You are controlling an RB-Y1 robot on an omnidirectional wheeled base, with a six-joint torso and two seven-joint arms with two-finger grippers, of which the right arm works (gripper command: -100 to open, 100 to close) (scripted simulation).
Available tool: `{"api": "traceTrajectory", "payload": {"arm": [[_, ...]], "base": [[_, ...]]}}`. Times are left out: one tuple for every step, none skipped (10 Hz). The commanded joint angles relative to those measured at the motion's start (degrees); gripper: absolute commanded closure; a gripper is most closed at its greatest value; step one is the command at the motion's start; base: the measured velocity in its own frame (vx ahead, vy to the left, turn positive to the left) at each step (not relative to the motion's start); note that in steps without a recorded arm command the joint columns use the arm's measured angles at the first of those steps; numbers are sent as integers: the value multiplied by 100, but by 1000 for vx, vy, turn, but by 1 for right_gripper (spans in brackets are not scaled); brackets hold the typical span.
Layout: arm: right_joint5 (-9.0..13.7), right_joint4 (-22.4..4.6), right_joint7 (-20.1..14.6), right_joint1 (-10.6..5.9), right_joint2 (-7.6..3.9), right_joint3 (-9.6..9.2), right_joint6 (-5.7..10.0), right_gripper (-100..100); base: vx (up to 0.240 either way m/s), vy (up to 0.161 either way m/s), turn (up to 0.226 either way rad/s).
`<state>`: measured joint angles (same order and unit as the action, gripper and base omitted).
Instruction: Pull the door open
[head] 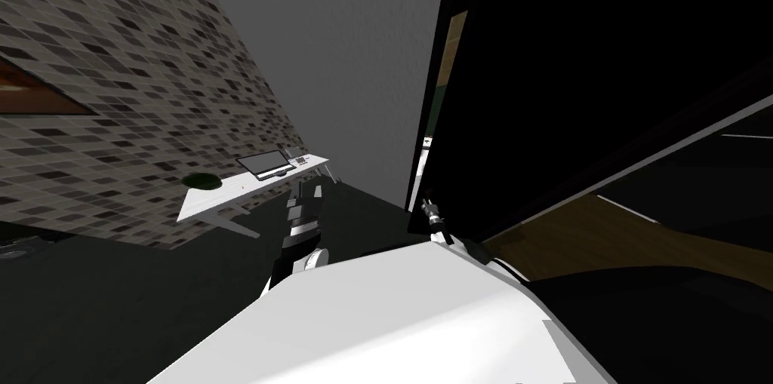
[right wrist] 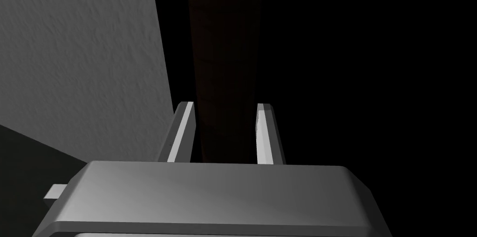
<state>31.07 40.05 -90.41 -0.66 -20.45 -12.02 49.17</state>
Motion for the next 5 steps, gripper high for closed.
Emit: {"api": "traceTrajectory", "payload": {"arm": [[-55,31,-115,53,-81,-111,57,100],[-90,51,-188,86,-131,-180,93,100],[-128,72,-268,122,-187,-257,133,100],[-186,106,-390,178,-273,-374,194,100],[-222,126,-466,213,-326,-447,231,100]], "base": [[-180,-20,84],[-256,-38,105],[-238,-43,110],[-219,-47,100],[-260,-48,104]]}}
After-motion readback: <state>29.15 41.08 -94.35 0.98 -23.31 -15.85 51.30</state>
